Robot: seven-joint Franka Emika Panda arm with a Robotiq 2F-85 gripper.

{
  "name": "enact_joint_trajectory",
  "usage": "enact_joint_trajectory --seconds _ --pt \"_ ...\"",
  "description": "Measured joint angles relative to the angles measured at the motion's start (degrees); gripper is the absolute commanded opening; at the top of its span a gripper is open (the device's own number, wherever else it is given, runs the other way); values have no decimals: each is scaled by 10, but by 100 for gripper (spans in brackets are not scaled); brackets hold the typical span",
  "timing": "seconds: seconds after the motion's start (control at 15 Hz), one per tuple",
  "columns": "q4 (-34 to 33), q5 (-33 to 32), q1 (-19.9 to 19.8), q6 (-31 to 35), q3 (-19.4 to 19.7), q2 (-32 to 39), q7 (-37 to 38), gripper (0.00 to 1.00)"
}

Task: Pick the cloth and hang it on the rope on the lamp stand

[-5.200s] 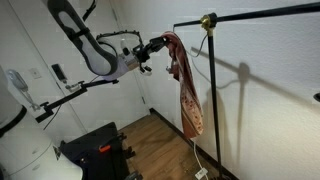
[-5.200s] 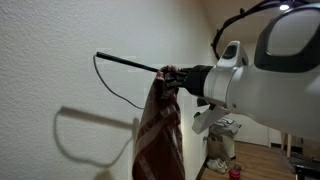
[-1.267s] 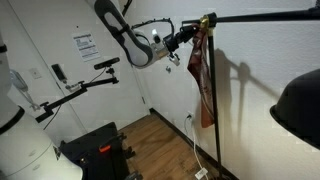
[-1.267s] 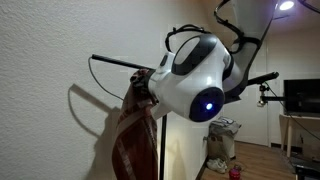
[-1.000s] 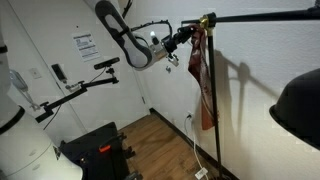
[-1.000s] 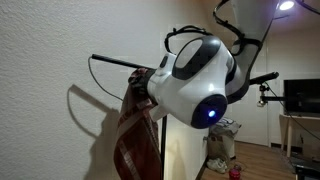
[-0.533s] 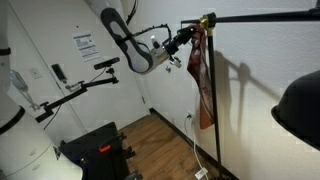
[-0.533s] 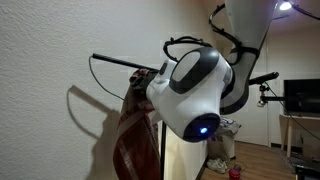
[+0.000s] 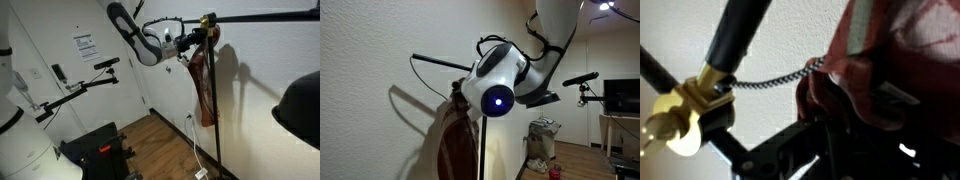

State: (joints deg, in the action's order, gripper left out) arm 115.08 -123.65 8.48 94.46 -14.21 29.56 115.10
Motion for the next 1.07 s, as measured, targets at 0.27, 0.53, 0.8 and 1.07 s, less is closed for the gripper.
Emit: enact_joint_trajectory --seconds 0.27,0.53,0.8,1.07 --pt "-42 53 -15 67 7 1 -60 1" --pt "-80 128 -12 76 8 15 -124 30" --pt "-98 146 -4 76 9 30 -182 59" --pt "-101 146 9 76 13 37 -223 88"
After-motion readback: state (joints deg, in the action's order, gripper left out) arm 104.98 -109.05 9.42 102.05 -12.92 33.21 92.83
